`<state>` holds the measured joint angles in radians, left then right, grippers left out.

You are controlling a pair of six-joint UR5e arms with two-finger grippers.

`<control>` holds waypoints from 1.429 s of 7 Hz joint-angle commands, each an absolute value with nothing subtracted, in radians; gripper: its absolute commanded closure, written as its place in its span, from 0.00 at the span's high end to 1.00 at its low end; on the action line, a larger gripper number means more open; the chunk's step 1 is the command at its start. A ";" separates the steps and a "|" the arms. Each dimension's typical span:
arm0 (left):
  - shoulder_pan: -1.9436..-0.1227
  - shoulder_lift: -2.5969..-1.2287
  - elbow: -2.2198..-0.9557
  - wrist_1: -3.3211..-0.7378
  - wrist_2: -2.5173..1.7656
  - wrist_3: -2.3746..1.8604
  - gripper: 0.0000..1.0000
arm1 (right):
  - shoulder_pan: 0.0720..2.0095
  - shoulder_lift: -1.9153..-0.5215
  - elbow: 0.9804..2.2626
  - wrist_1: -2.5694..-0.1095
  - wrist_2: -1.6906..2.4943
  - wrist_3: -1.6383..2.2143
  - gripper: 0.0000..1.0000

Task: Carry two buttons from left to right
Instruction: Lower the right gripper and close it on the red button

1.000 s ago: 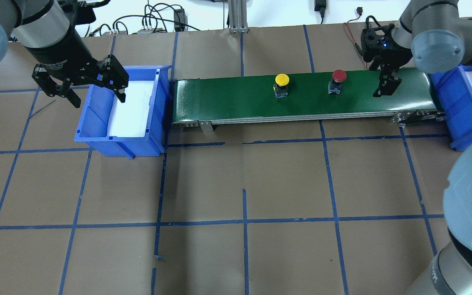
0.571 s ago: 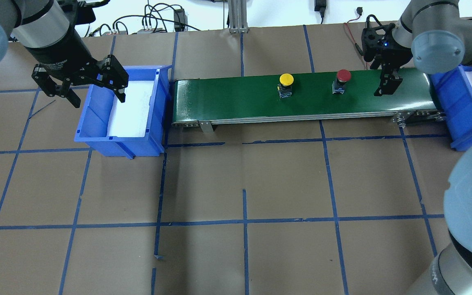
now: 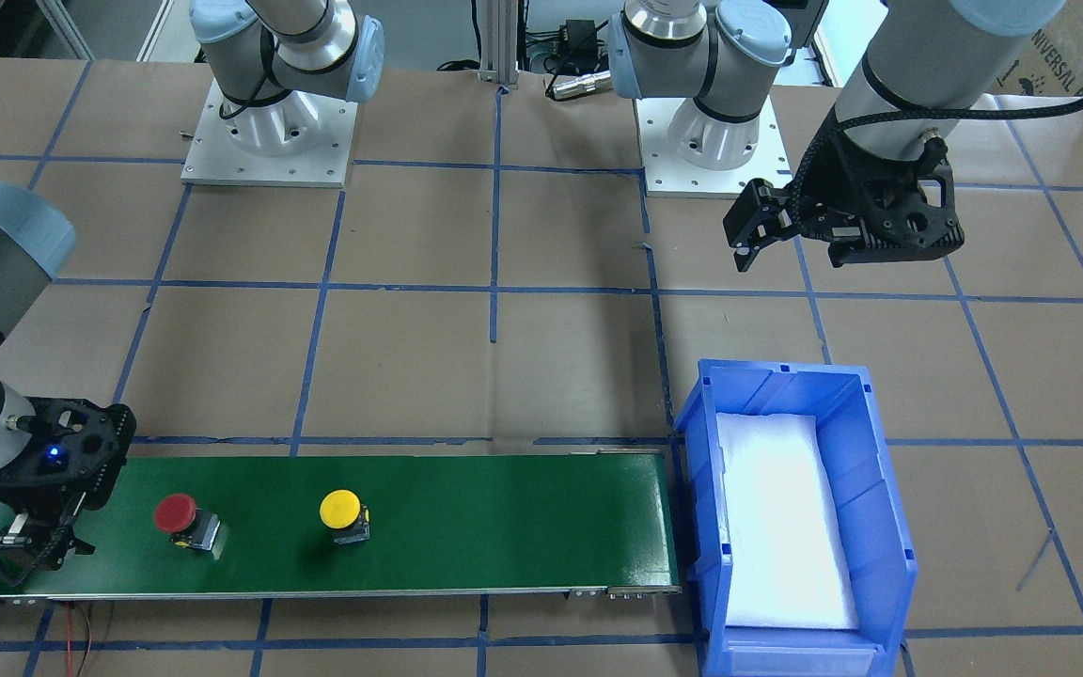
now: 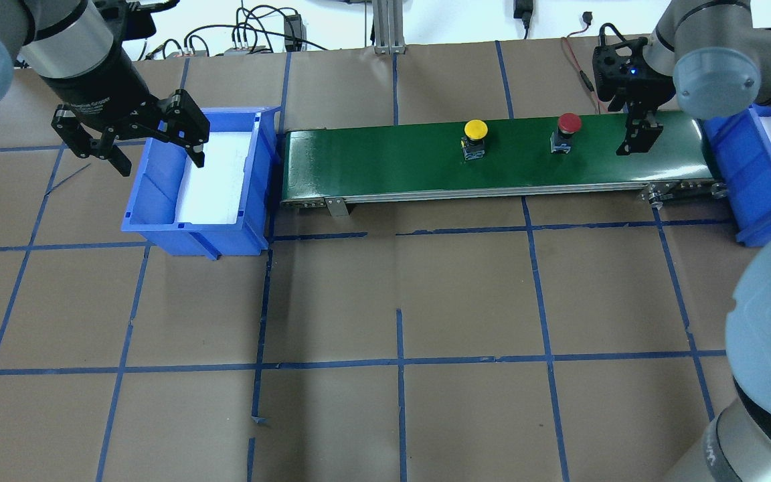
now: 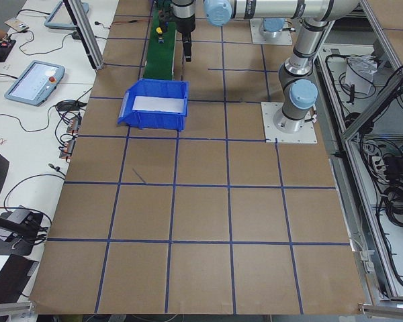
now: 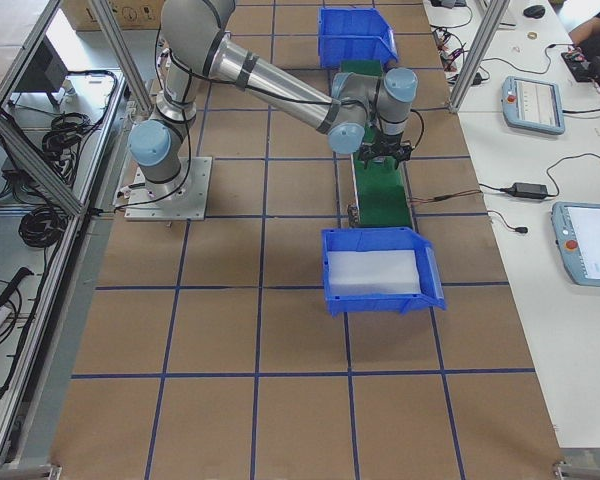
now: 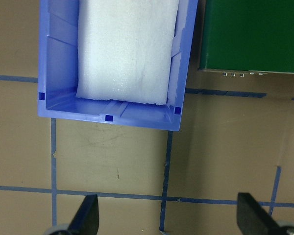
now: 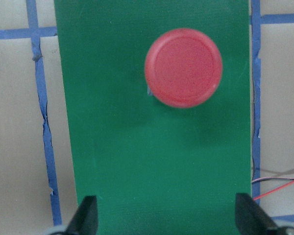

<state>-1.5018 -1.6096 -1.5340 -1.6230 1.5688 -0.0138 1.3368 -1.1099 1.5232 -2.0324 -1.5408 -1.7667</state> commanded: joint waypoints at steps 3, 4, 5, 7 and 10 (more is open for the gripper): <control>-1.502 -1.609 -1.534 -1.623 1.568 -0.014 1.00 | 1.336 -1.117 1.523 -2.033 -1.542 -1.784 1.00; -1.502 -1.609 -1.534 -1.623 1.569 -0.014 1.00 | 1.336 -1.115 1.523 -2.033 -1.533 -1.784 1.00; -1.502 -1.609 -1.535 -1.623 1.569 -0.014 1.00 | 1.336 -1.115 1.523 -2.033 -1.525 -1.783 1.00; -1.502 -1.609 -1.536 -1.623 1.571 -0.014 1.00 | 1.335 -1.115 1.525 -2.033 -1.523 -1.784 1.00; -1.502 -1.609 -1.536 -1.623 1.569 -0.014 1.00 | 1.335 -1.098 1.513 -2.042 -1.528 -1.783 1.00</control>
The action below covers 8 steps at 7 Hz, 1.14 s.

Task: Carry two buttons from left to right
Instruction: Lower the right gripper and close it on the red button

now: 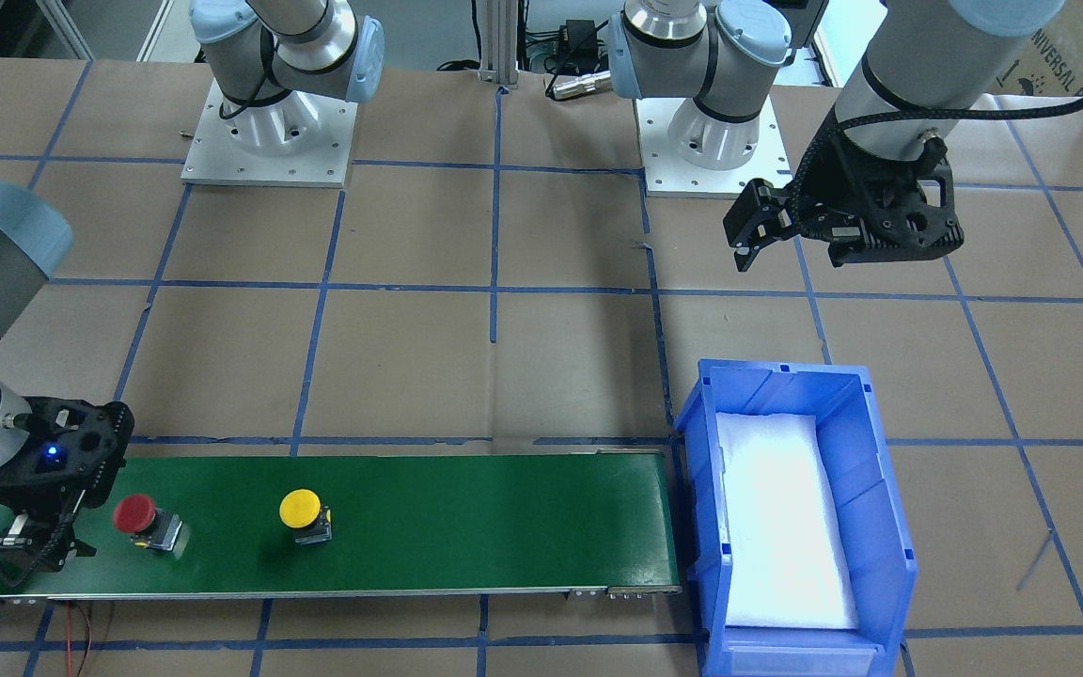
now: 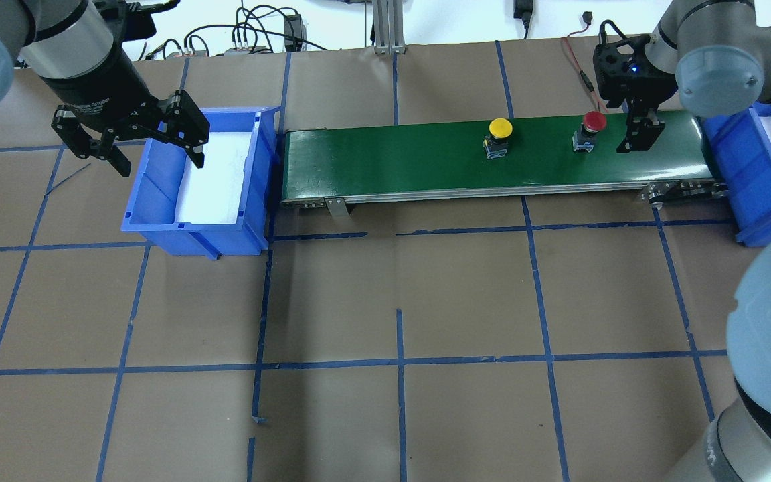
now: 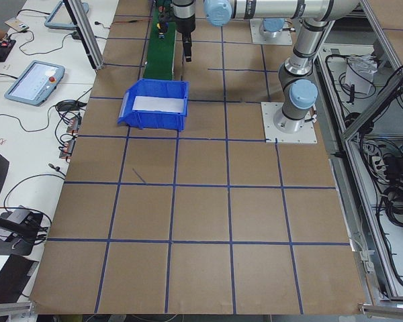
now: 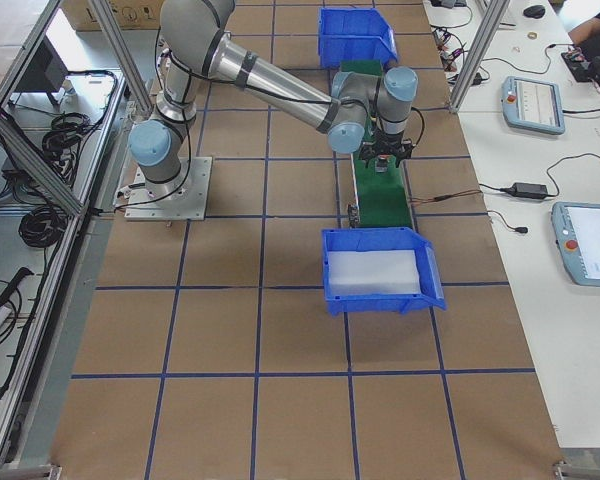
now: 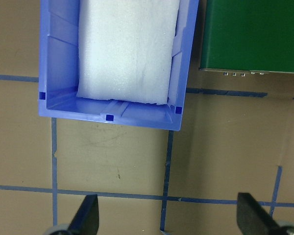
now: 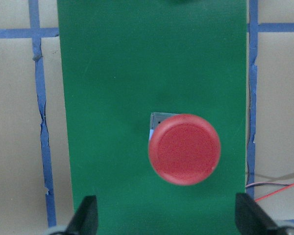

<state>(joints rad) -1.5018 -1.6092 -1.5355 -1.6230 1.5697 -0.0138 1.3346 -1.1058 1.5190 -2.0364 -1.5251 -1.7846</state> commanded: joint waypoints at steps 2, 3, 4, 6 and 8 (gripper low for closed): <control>-1.502 -1.609 -1.539 -1.623 1.571 -0.014 1.00 | 1.335 -1.052 1.477 -2.043 -1.528 -1.786 1.00; -1.502 -1.609 -1.539 -1.623 1.571 -0.014 1.00 | 1.335 -1.052 1.476 -2.045 -1.529 -1.786 1.00; -1.502 -1.609 -1.539 -1.623 1.571 -0.014 1.00 | 1.335 -1.051 1.479 -2.045 -1.528 -1.784 1.00; -1.502 -1.609 -1.540 -1.623 1.571 -0.014 1.00 | 1.335 -1.046 1.482 -2.043 -1.525 -1.783 1.00; -1.502 -1.609 -1.540 -1.623 1.571 -0.014 1.00 | 1.335 -1.043 1.485 -2.045 -1.525 -1.782 0.94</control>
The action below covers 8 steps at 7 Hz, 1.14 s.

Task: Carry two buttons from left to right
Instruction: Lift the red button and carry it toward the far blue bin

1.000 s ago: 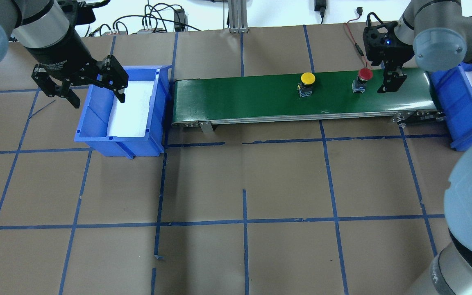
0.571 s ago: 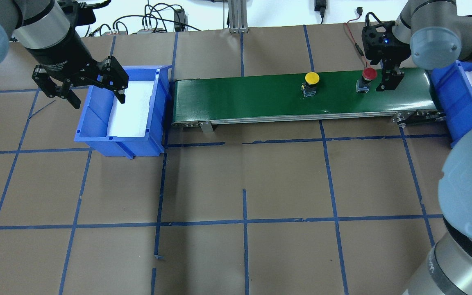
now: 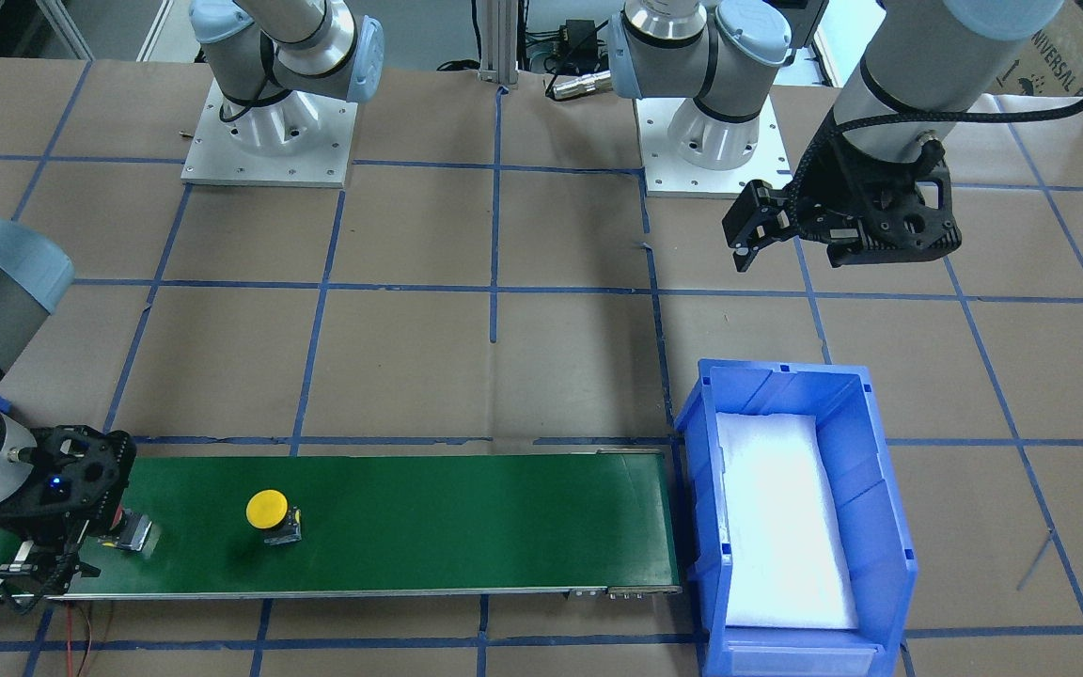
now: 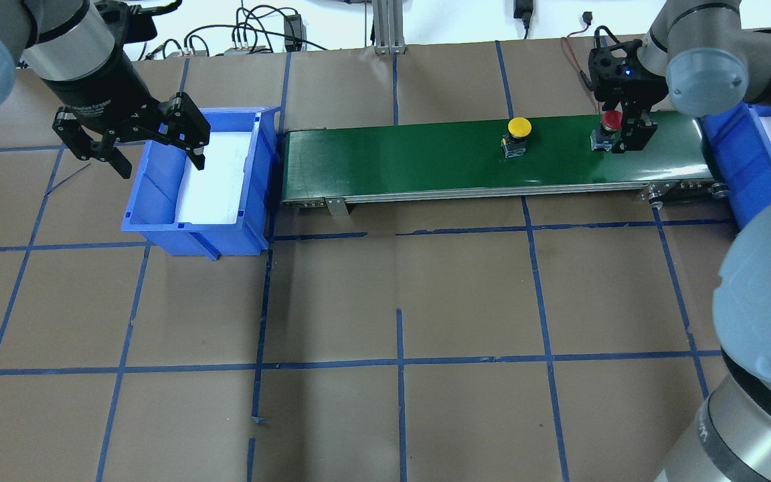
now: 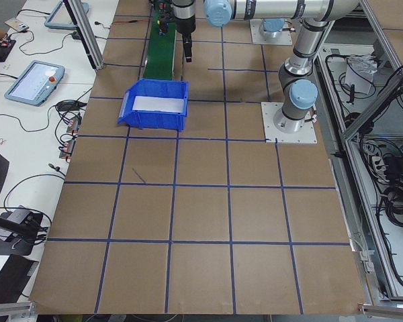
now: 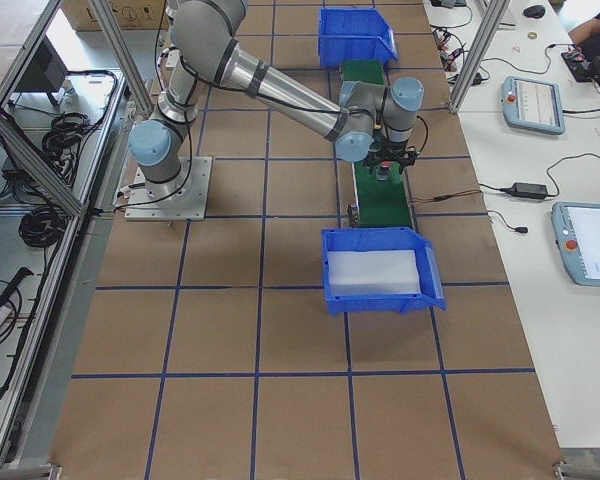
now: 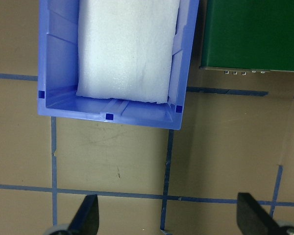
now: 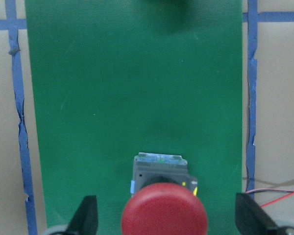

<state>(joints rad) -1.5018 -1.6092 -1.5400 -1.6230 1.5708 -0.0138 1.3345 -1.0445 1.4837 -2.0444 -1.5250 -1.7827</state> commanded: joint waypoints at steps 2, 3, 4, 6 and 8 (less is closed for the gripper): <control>-1.502 -1.609 -1.540 -1.623 1.571 -0.014 1.00 | 1.335 -1.043 1.486 -2.048 -1.535 -1.784 0.55; -1.502 -1.609 -1.540 -1.623 1.571 -0.014 1.00 | 1.335 -1.043 1.486 -2.048 -1.539 -1.784 0.29; -1.502 -1.609 -1.540 -1.624 1.571 -0.014 1.00 | 1.335 -1.045 1.483 -2.048 -1.540 -1.784 0.13; -1.502 -1.609 -1.540 -1.623 1.572 -0.014 1.00 | 1.297 -1.096 1.438 -2.027 -1.549 -1.816 0.06; -1.502 -1.609 -1.540 -1.624 1.572 -0.014 1.00 | 1.200 -1.118 1.296 -1.869 -1.542 -1.892 0.05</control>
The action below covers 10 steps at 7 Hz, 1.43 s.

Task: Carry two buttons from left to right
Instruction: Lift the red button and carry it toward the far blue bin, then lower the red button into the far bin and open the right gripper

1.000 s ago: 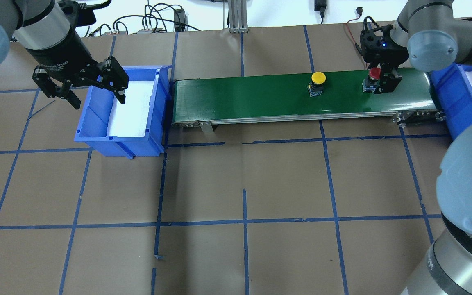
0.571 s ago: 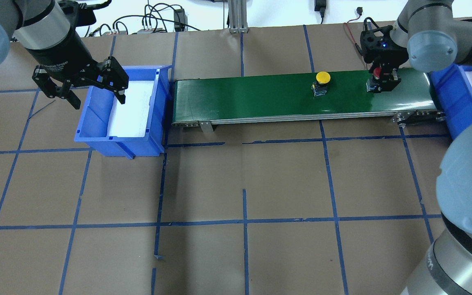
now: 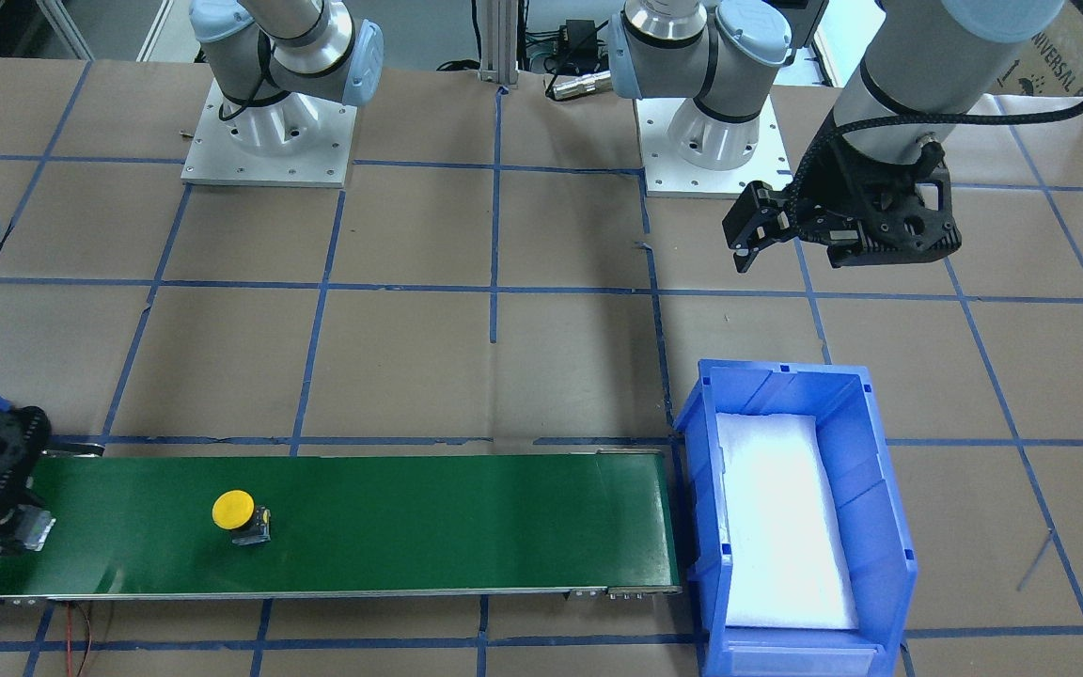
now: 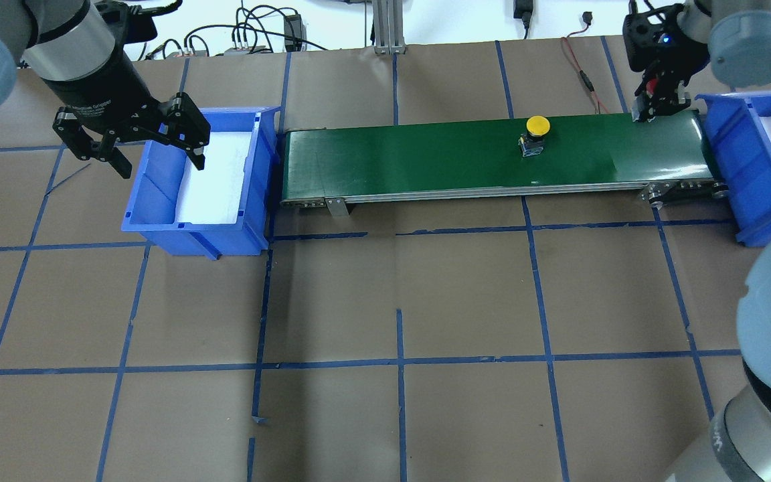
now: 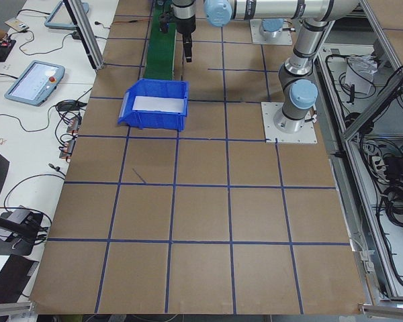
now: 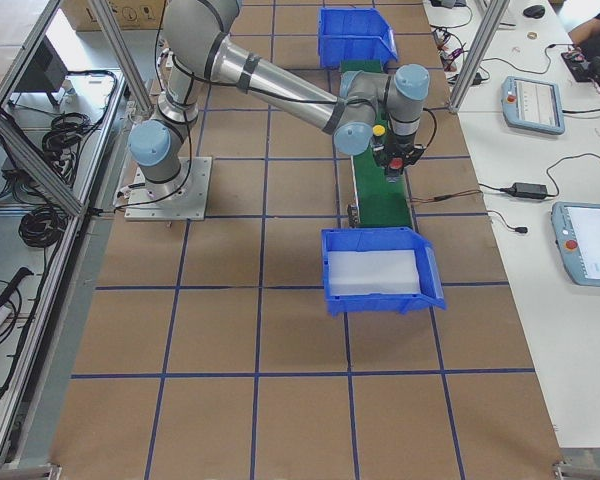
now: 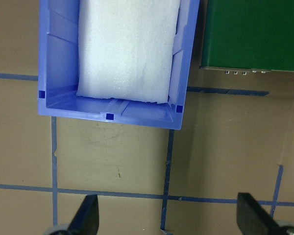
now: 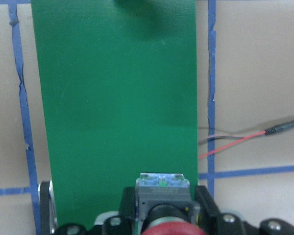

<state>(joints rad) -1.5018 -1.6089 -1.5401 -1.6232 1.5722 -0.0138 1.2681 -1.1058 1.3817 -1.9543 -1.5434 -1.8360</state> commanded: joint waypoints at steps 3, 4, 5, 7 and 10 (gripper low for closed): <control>-1.502 -1.609 -1.540 -1.623 1.572 -0.014 1.00 | 0.927 -1.050 1.275 -1.882 -1.490 -2.237 0.05; -1.503 -1.609 -1.540 -1.624 1.574 -0.014 1.00 | 0.904 -1.004 1.282 -1.955 -1.486 -2.314 0.06; -1.503 -1.609 -1.540 -1.624 1.574 -0.015 1.00 | 0.881 -0.980 1.293 -1.963 -1.488 -2.347 0.06; -1.503 -1.608 -1.540 -1.624 1.574 -0.015 1.00 | 0.854 -0.937 1.325 -2.061 -1.500 -2.420 0.07; -1.503 -1.608 -1.540 -1.623 1.572 -0.014 1.00 | 0.850 -0.913 1.362 -2.074 -1.528 -2.445 0.16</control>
